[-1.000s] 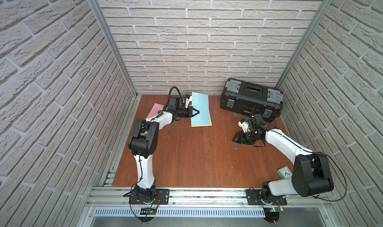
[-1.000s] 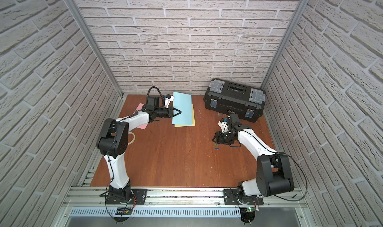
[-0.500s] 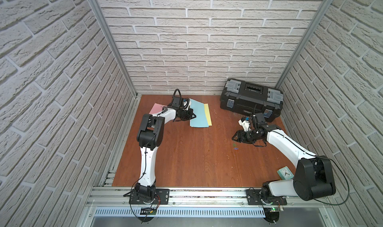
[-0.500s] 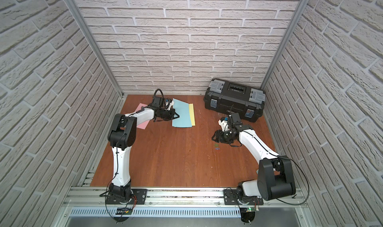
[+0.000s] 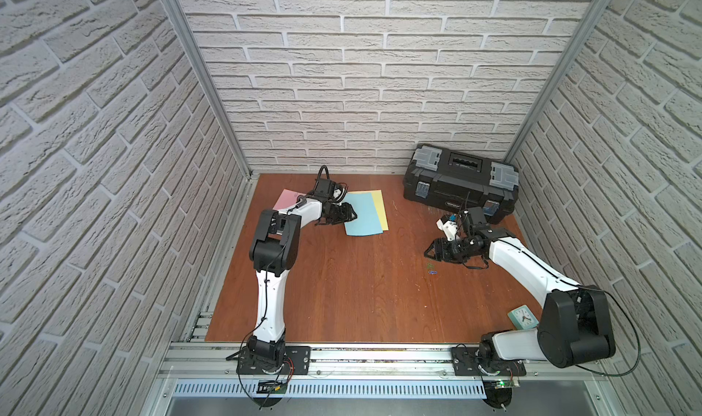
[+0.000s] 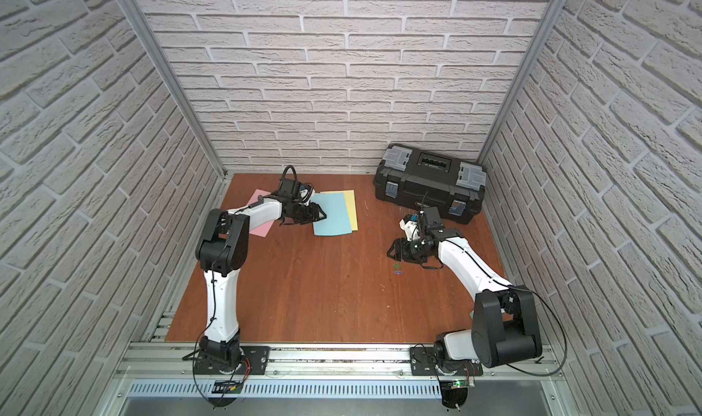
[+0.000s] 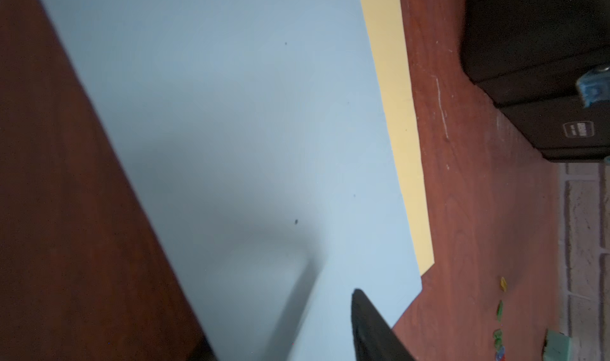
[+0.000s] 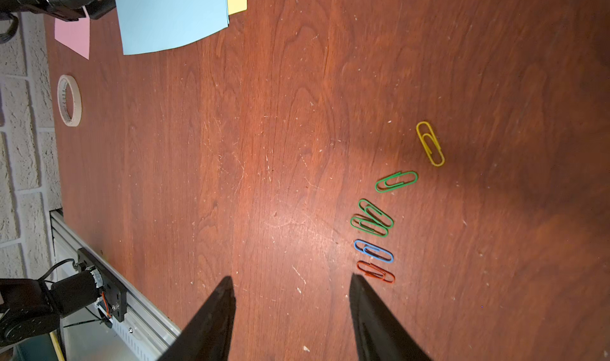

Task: Unclip the paperclips from the documents
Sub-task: Place the document at the document.

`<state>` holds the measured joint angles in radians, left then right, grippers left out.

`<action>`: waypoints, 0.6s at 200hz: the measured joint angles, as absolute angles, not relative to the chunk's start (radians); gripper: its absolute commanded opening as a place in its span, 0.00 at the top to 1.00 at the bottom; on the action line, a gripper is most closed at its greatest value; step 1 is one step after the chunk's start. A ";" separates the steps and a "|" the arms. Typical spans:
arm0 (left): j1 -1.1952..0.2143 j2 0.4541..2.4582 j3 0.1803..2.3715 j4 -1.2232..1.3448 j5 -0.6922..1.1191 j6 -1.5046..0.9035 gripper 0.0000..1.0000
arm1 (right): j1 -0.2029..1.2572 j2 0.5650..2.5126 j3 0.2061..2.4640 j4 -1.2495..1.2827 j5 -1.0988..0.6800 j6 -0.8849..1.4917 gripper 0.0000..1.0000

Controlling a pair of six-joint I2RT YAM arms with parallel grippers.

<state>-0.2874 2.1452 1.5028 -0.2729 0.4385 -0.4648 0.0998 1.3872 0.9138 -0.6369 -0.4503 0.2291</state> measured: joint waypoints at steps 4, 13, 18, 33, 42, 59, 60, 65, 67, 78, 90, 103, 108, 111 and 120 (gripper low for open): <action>-0.287 2.134 1.493 -0.274 0.429 -0.465 0.40 | 0.100 1.387 0.914 -0.637 -0.451 0.229 0.42; -0.286 2.107 1.469 -0.283 0.408 -0.463 0.39 | 0.100 1.387 0.914 -0.637 -0.451 0.229 0.42; -0.285 2.091 1.456 -0.286 0.395 -0.461 0.38 | 0.100 1.387 0.914 -0.636 -0.451 0.229 0.42; -0.279 2.037 1.420 -0.294 0.360 -0.453 0.36 | 0.100 1.387 0.914 -0.636 -0.453 0.229 0.42; -0.273 2.000 1.402 -0.301 0.337 -0.445 0.33 | 0.100 1.387 0.914 -0.636 -0.455 0.229 0.42; -0.257 1.935 1.374 -0.312 0.295 -0.431 0.27 | 0.100 1.387 0.914 -0.634 -0.461 0.229 0.42; -0.256 1.930 1.372 -0.314 0.291 -0.432 0.26 | 0.100 1.387 0.914 -0.634 -0.461 0.229 0.42; -0.249 1.912 1.366 -0.318 0.274 -0.426 0.26 | 0.100 1.387 0.914 -0.633 -0.464 0.229 0.42; -0.247 1.906 1.364 -0.319 0.271 -0.425 0.26 | 0.100 1.387 0.914 -0.633 -0.465 0.229 0.41; -0.228 1.871 1.353 -0.327 0.235 -0.417 0.25 | 0.100 1.387 0.914 -0.632 -0.469 0.229 0.41; -0.201 1.842 1.340 -0.338 0.197 -0.413 0.26 | 0.100 1.387 0.915 -0.630 -0.474 0.229 0.41; -0.165 1.826 1.333 -0.352 0.155 -0.411 0.26 | 0.100 1.387 0.915 -0.628 -0.479 0.229 0.41; -0.151 1.826 1.333 -0.358 0.138 -0.411 0.26 | 0.100 1.387 0.915 -0.627 -0.481 0.229 0.41; -0.142 1.826 1.333 -0.360 0.129 -0.411 0.26 | 0.100 1.387 0.915 -0.626 -0.482 0.229 0.41; -0.118 1.826 1.333 -0.370 0.096 -0.410 0.27 | 0.100 1.387 0.916 -0.624 -0.487 0.229 0.41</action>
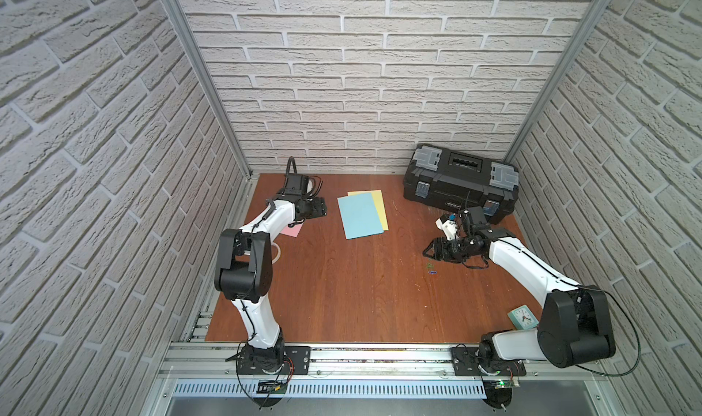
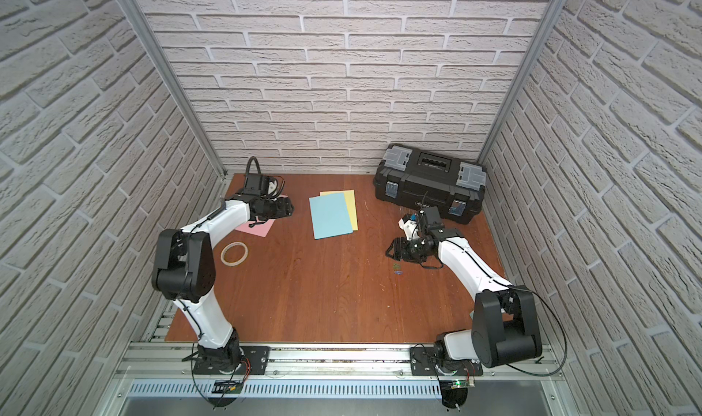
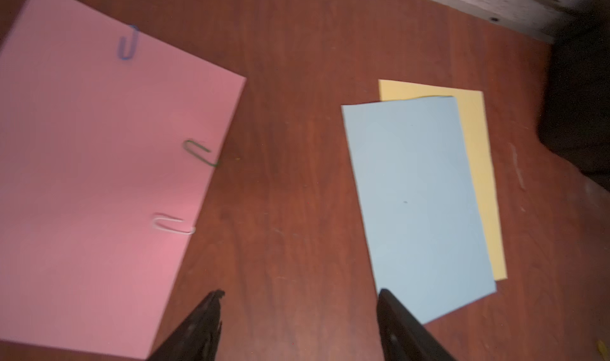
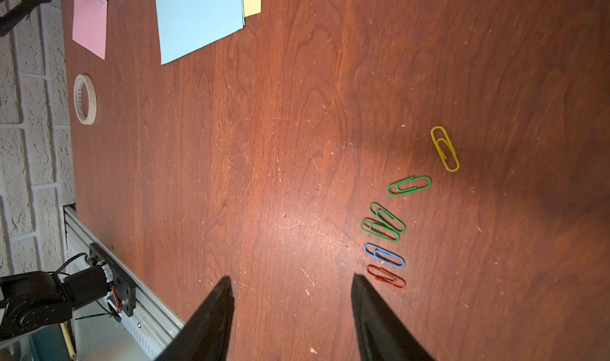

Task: Unclip the paperclips from the documents
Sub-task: Move the document to the center of the board.

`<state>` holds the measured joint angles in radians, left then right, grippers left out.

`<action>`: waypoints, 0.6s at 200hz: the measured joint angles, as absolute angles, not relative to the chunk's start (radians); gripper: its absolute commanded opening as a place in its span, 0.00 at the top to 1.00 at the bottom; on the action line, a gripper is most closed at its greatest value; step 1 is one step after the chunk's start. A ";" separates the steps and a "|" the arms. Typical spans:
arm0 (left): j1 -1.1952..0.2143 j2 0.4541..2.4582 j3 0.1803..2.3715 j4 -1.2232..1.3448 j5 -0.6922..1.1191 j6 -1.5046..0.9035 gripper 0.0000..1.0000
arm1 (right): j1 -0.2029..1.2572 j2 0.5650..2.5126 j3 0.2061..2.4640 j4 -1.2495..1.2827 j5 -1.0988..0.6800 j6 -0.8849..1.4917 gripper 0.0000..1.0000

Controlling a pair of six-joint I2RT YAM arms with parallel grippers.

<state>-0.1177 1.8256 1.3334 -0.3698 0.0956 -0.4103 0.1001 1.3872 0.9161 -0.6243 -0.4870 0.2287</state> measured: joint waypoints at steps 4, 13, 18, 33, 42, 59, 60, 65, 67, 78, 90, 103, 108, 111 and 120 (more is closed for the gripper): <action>-0.107 1.826 1.333 -0.377 0.081 -0.410 0.27 | 0.101 1.387 0.916 -0.623 -0.489 0.229 0.41; -0.085 1.827 1.334 -0.394 0.050 -0.405 0.27 | 0.101 1.387 0.916 -0.620 -0.493 0.228 0.41; -0.075 1.829 1.336 -0.403 0.034 -0.403 0.27 | 0.101 1.387 0.916 -0.619 -0.495 0.228 0.41; -0.052 1.857 1.367 -0.437 -0.007 -0.396 0.28 | 0.102 1.387 0.917 -0.617 -0.499 0.228 0.41; -0.044 1.891 1.397 -0.453 -0.031 -0.392 0.27 | 0.102 1.387 0.918 -0.617 -0.500 0.228 0.41; -0.039 1.952 1.440 -0.472 -0.058 -0.385 0.28 | 0.102 1.387 0.922 -0.617 -0.504 0.227 0.41; -0.039 1.956 1.443 -0.474 -0.059 -0.385 0.28 | 0.102 1.387 0.922 -0.617 -0.505 0.227 0.41; -0.038 1.972 1.451 -0.479 -0.064 -0.385 0.27 | 0.102 1.387 0.924 -0.617 -0.506 0.226 0.41; -0.038 1.978 1.455 -0.481 -0.065 -0.385 0.27 | 0.102 1.387 0.924 -0.618 -0.506 0.226 0.40; -0.034 2.009 1.470 -0.500 -0.072 -0.384 0.28 | 0.102 1.387 0.928 -0.618 -0.507 0.224 0.40; -0.033 2.037 1.486 -0.517 -0.076 -0.385 0.27 | 0.102 1.387 0.932 -0.618 -0.508 0.223 0.40; -0.030 2.061 1.493 -0.531 -0.080 -0.385 0.28 | 0.102 1.387 0.934 -0.617 -0.511 0.221 0.40; -0.028 2.067 1.493 -0.534 -0.081 -0.386 0.28 | 0.102 1.387 0.934 -0.618 -0.512 0.221 0.40; -0.027 2.070 1.493 -0.537 -0.081 -0.386 0.28 | 0.102 1.387 0.934 -0.618 -0.513 0.221 0.40; -0.025 2.078 1.493 -0.544 -0.081 -0.389 0.28 | 0.102 1.387 0.935 -0.619 -0.513 0.221 0.40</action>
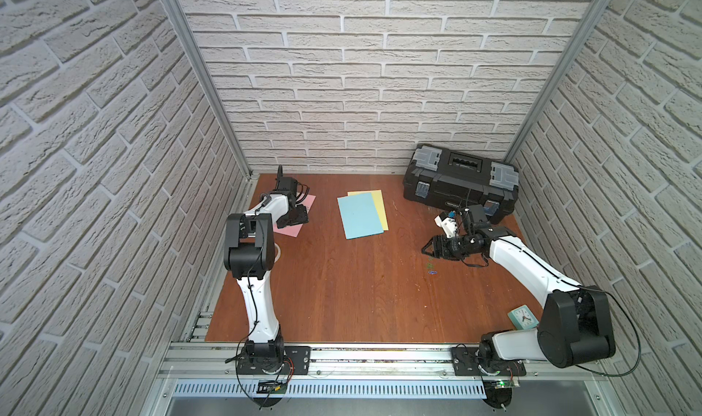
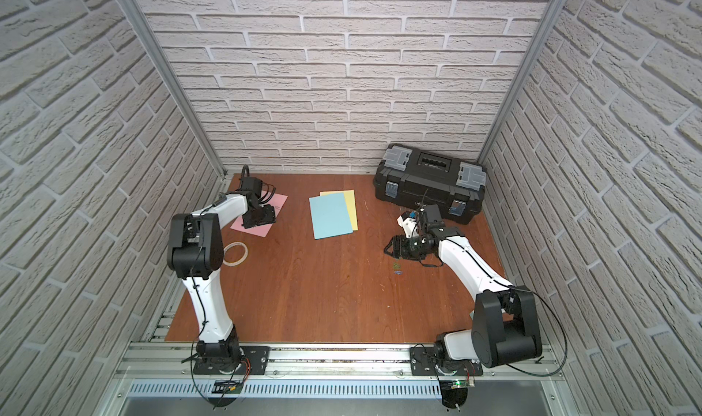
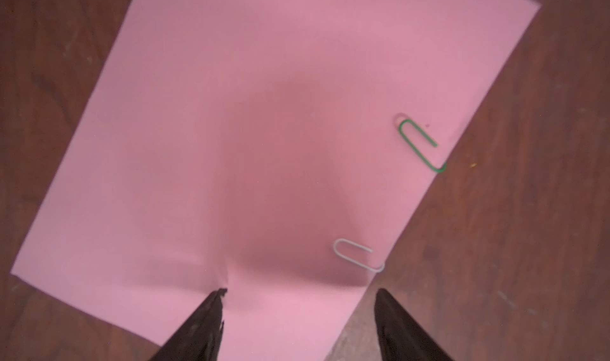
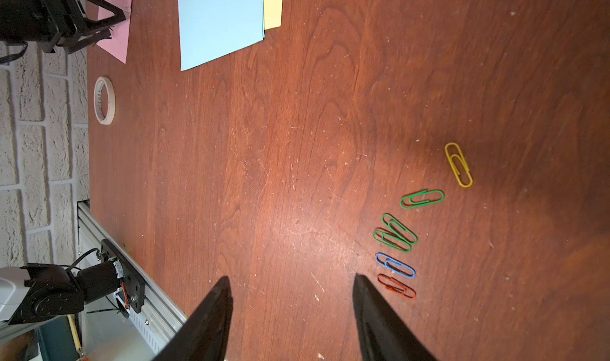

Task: Unclip the paperclips from the documents
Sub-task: Move the document to the center of the board.

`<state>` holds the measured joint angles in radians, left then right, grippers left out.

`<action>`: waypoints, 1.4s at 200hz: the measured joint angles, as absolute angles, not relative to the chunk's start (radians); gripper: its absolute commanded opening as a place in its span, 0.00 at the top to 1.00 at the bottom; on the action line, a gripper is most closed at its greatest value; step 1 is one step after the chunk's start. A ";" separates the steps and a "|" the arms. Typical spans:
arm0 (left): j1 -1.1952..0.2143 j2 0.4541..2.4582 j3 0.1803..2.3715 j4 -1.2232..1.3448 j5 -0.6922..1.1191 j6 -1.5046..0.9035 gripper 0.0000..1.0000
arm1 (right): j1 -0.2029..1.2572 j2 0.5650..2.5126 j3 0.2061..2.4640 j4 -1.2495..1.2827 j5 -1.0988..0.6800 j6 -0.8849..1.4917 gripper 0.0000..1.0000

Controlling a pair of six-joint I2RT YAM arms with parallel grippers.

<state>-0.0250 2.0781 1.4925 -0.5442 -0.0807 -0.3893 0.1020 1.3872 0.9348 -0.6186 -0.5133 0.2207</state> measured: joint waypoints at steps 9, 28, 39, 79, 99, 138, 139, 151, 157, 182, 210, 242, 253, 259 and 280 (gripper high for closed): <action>-0.023 2.083 1.492 -0.548 -0.078 -0.392 0.28 | 0.102 1.387 0.938 -0.619 -0.514 0.221 0.40; -0.023 2.083 1.489 -0.544 -0.064 -0.404 0.29 | 0.102 1.387 0.947 -0.619 -0.516 0.220 0.40; -0.023 2.080 1.482 -0.537 -0.059 -0.412 0.30 | 0.102 1.387 0.953 -0.618 -0.518 0.221 0.40; -0.044 2.044 1.420 -0.490 -0.047 -0.441 0.31 | 0.102 1.387 0.966 -0.617 -0.522 0.218 0.40; -0.085 2.011 1.371 -0.474 -0.036 -0.467 0.31 | 0.102 1.388 0.966 -0.617 -0.521 0.212 0.40; -0.218 1.953 1.287 -0.450 -0.010 -0.531 0.31 | 0.102 1.388 0.966 -0.618 -0.521 0.201 0.40; -0.223 1.951 1.284 -0.448 -0.009 -0.534 0.31 | 0.102 1.388 0.966 -0.618 -0.521 0.201 0.40; -0.257 1.932 1.257 -0.436 0.000 -0.558 0.31 | 0.102 1.388 0.966 -0.618 -0.521 0.198 0.39; -0.271 1.922 1.245 -0.432 0.005 -0.570 0.31 | 0.103 1.388 0.966 -0.619 -0.521 0.197 0.39; -0.311 1.894 1.222 -0.452 0.020 -0.604 0.31 | 0.103 1.388 0.967 -0.624 -0.521 0.187 0.39; -0.327 1.874 1.230 -0.544 0.009 -0.604 0.32 | 0.103 1.388 0.979 -0.635 -0.521 0.175 0.40; -0.316 1.853 1.340 -0.649 -0.062 -0.563 0.36 | 0.103 1.388 0.989 -0.635 -0.524 0.168 0.40; -0.302 1.852 1.383 -0.654 -0.081 -0.544 0.40 | 0.103 1.390 0.989 -0.635 -0.530 0.168 0.40; -0.291 1.852 1.400 -0.653 -0.089 -0.534 0.42 | 0.103 1.390 0.989 -0.634 -0.533 0.169 0.40; -0.234 1.866 1.435 -0.654 -0.115 -0.498 0.48 | 0.103 1.392 0.989 -0.632 -0.545 0.169 0.40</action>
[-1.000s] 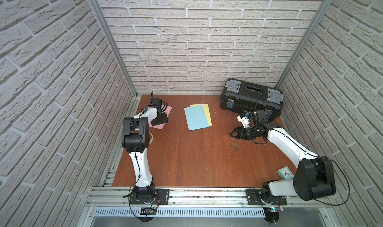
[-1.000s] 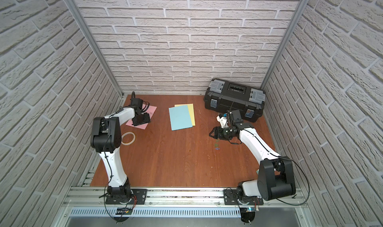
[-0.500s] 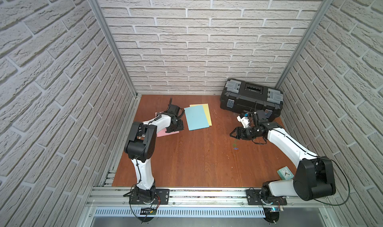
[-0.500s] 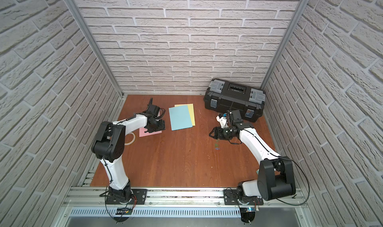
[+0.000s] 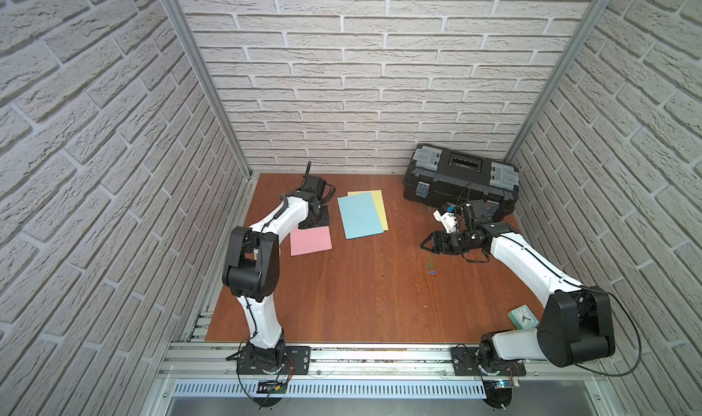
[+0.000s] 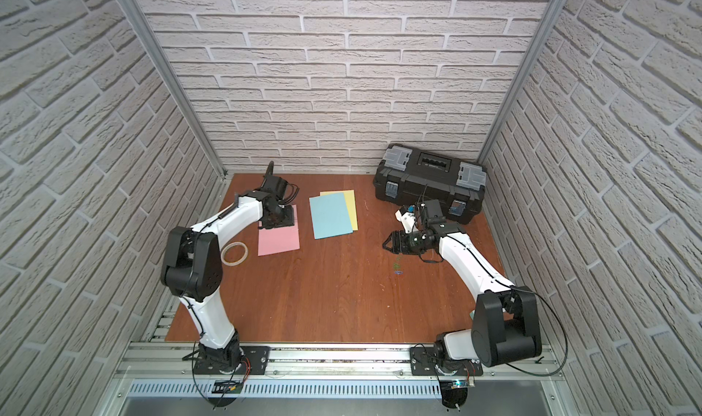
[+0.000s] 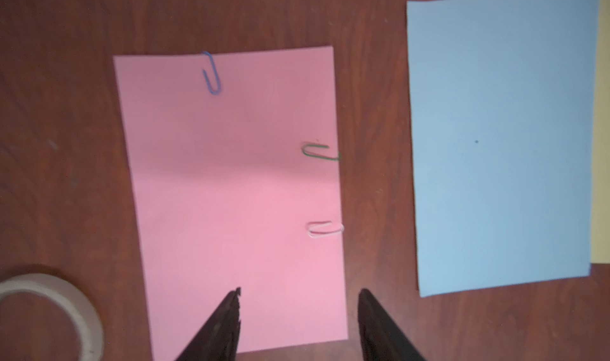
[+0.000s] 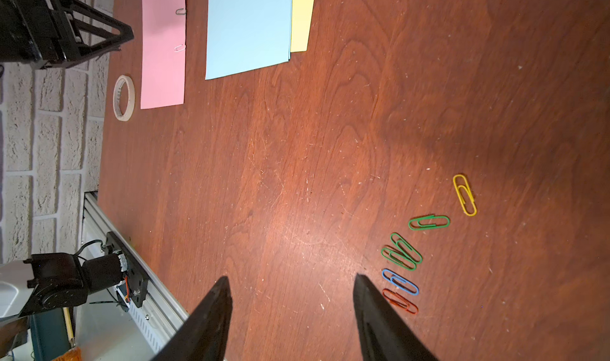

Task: Unclip the paperclips from the documents
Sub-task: Move the document to the center of the board.

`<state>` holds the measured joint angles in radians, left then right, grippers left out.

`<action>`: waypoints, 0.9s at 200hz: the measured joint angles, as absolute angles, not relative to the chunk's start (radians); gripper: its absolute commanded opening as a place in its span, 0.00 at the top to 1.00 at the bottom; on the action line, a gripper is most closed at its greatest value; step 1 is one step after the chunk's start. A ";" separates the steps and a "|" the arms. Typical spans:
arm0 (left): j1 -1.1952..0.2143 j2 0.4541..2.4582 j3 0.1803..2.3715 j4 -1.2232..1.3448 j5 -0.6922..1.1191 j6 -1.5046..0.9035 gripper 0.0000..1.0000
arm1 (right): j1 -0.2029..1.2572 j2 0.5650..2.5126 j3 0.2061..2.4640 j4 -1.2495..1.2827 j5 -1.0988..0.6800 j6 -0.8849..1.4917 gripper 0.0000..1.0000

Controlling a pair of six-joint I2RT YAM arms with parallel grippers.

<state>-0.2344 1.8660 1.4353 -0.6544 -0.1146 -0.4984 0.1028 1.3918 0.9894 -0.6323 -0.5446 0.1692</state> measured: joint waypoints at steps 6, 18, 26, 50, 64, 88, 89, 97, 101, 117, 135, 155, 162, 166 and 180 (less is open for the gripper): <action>-0.220 1.877 1.443 -0.653 -0.120 -0.490 0.50 | 0.103 1.392 0.989 -0.632 -0.547 0.169 0.40; -0.194 1.906 1.456 -0.651 -0.126 -0.471 0.53 | 0.103 1.392 0.989 -0.632 -0.549 0.170 0.40; -0.178 1.932 1.464 -0.651 -0.131 -0.462 0.56 | 0.103 1.391 0.989 -0.632 -0.551 0.170 0.40; -0.163 2.005 1.492 -0.650 -0.130 -0.435 0.60 | 0.103 1.387 0.989 -0.631 -0.553 0.173 0.40; -0.167 2.041 1.512 -0.646 -0.126 -0.422 0.61 | 0.103 1.381 0.987 -0.628 -0.556 0.176 0.40; -0.171 2.068 1.522 -0.636 -0.122 -0.413 0.62 | 0.103 1.367 0.987 -0.624 -0.559 0.179 0.40; -0.171 2.068 1.522 -0.636 -0.121 -0.413 0.62 | 0.103 1.366 0.987 -0.624 -0.559 0.180 0.40; -0.173 2.072 1.522 -0.636 -0.118 -0.411 0.63 | 0.103 1.363 0.987 -0.624 -0.559 0.180 0.40; -0.173 2.074 1.521 -0.636 -0.117 -0.411 0.63 | 0.103 1.362 0.987 -0.624 -0.559 0.180 0.40; -0.177 2.078 1.514 -0.633 -0.107 -0.411 0.66 | 0.103 1.361 0.987 -0.624 -0.559 0.179 0.40; -0.186 2.069 1.482 -0.617 -0.101 -0.415 0.67 | 0.103 1.361 0.987 -0.624 -0.559 0.179 0.40; -0.215 2.024 1.405 -0.588 -0.101 -0.424 0.67 | 0.103 1.361 0.987 -0.623 -0.559 0.179 0.40; -0.231 2.001 1.370 -0.579 -0.097 -0.429 0.67 | 0.103 1.361 0.987 -0.622 -0.559 0.179 0.40; -0.239 1.988 1.351 -0.576 -0.096 -0.430 0.67 | 0.103 1.361 0.987 -0.622 -0.559 0.179 0.40; -0.283 1.932 1.271 -0.571 -0.085 -0.449 0.68 | 0.103 1.361 0.987 -0.620 -0.559 0.179 0.40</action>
<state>-0.2829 1.9320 1.2705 -0.5713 -0.0853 -0.4488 0.1028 1.3605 0.9871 -0.6197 -0.5591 0.1791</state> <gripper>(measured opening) 0.325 0.603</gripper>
